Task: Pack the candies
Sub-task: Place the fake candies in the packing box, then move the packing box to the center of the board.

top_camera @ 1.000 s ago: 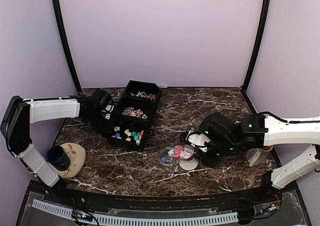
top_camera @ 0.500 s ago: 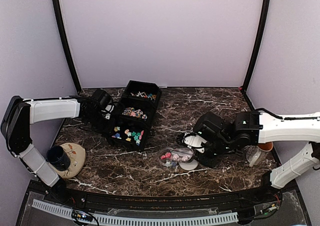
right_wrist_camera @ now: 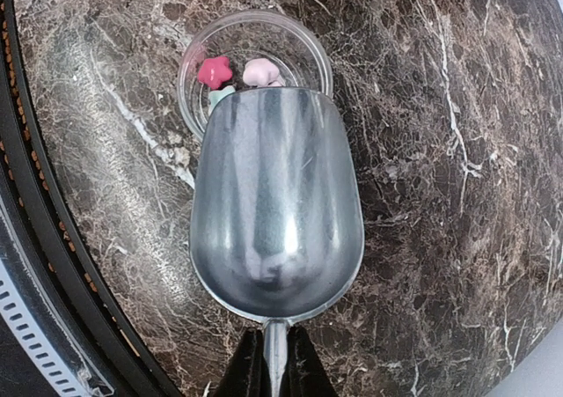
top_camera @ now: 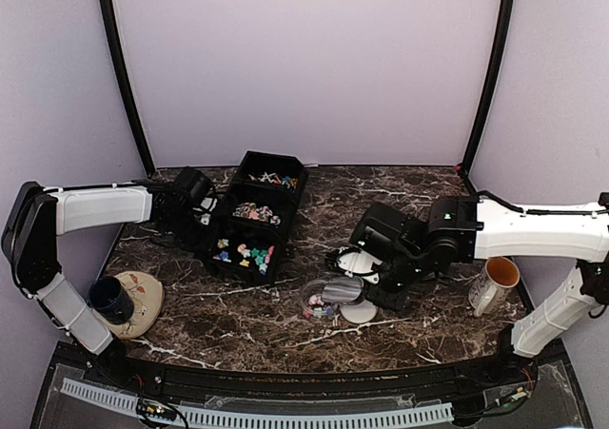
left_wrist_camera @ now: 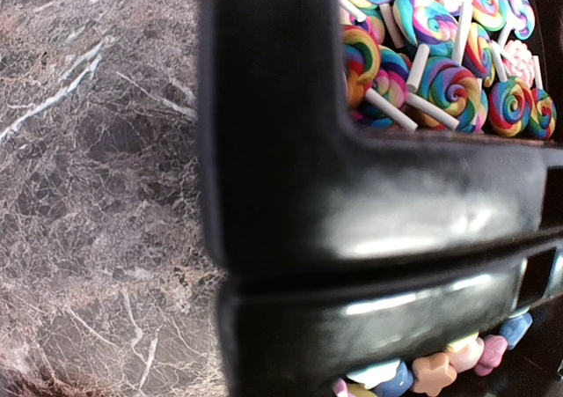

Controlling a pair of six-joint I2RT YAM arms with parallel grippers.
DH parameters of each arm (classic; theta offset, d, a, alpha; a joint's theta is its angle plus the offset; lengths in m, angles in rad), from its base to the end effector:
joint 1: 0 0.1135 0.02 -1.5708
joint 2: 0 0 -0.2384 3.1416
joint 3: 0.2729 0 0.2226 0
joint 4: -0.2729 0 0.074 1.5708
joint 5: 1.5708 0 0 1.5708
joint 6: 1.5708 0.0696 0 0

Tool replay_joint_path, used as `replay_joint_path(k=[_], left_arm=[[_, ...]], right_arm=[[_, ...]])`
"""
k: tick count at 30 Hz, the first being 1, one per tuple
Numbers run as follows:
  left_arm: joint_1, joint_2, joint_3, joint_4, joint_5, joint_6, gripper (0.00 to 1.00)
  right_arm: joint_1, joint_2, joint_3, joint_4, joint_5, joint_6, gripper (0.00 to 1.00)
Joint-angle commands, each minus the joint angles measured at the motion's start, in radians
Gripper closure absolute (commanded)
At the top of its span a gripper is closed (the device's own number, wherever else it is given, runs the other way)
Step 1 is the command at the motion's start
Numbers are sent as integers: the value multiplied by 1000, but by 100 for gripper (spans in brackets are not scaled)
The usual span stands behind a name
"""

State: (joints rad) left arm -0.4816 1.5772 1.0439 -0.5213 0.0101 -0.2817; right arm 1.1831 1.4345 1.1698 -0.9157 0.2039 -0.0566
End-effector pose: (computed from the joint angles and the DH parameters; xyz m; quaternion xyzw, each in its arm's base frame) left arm 0.2722 -0.1431 0.1697 0.0978 0.9619 -0.0996 0.2351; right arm 0.1130 0.2394 0.2201 -0.5508 0.8058 0.0186 0.2165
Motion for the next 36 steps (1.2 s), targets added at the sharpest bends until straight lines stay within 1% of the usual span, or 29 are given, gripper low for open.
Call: replay_joint_path(k=[1,15,24,29,36], left_arm=[[-3,-39,73,146,26,-14,100],[-2,-37,77,142,28,-13,100],[-3,-38,76,142,33,-15,100],[-3,-40,76,143,35,-15,100],[-2,-42,75,144,40,-16,100]], right_arm=[[14,27,68,-63,26,-20,100],[53,134,194,-156,40,-19,100],[65,276,312,-226,134,29,100],[65,318,346,-257,241,57,100],[40,360,407,-251,347,88,100]])
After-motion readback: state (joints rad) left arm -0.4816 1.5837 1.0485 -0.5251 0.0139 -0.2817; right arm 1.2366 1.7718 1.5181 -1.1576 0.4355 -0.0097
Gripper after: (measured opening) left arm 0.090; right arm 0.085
